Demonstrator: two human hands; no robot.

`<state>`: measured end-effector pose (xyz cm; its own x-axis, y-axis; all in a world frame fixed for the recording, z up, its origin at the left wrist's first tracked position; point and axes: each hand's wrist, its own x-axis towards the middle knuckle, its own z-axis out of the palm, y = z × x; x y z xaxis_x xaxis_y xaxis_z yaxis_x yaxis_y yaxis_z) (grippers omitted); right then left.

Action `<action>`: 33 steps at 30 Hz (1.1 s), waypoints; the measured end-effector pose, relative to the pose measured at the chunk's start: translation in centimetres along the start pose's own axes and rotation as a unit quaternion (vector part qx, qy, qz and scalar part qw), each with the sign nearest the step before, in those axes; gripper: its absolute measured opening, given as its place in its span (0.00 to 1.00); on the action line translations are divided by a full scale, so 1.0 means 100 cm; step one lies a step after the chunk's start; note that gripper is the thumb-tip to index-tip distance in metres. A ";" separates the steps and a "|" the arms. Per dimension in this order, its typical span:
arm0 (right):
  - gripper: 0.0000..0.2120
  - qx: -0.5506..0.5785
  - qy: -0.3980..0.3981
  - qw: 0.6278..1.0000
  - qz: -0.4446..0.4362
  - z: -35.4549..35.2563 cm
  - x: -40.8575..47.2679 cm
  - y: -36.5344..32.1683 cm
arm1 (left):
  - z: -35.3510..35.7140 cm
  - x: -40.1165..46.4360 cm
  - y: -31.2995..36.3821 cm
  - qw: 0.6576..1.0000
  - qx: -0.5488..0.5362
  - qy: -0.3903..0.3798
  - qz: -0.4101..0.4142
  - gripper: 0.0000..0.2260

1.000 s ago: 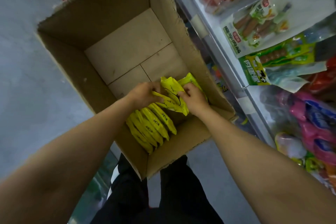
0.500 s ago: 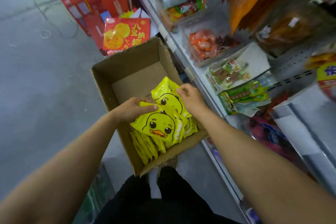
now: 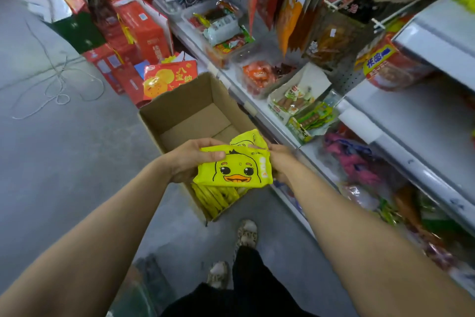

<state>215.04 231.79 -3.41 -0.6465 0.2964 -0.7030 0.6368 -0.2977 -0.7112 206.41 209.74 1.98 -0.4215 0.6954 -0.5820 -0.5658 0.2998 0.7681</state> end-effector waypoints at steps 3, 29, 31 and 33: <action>0.02 0.001 0.064 0.997 -0.032 -0.013 -0.039 0.012 | 0.022 -0.017 -0.004 0.999 0.017 -0.035 -0.005 0.39; 0.54 0.318 0.302 0.804 -0.402 -0.475 -0.503 0.093 | 0.571 -0.099 -0.027 0.917 0.184 -0.306 0.177 0.36; 0.35 0.301 0.321 0.808 -0.391 -0.481 -0.550 0.103 | 0.618 -0.105 -0.031 0.905 0.208 -0.326 0.179 0.33; 0.20 0.285 0.374 0.791 -0.391 -0.507 -0.580 0.117 | 0.662 -0.109 -0.031 0.892 0.244 -0.334 0.180 0.23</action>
<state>281.29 257.07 28.87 -0.1832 0.9831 -0.0048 -0.2659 -0.0542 -0.9625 259.65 244.45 23.58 0.0949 0.9894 -0.1095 -0.0343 0.1131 0.9930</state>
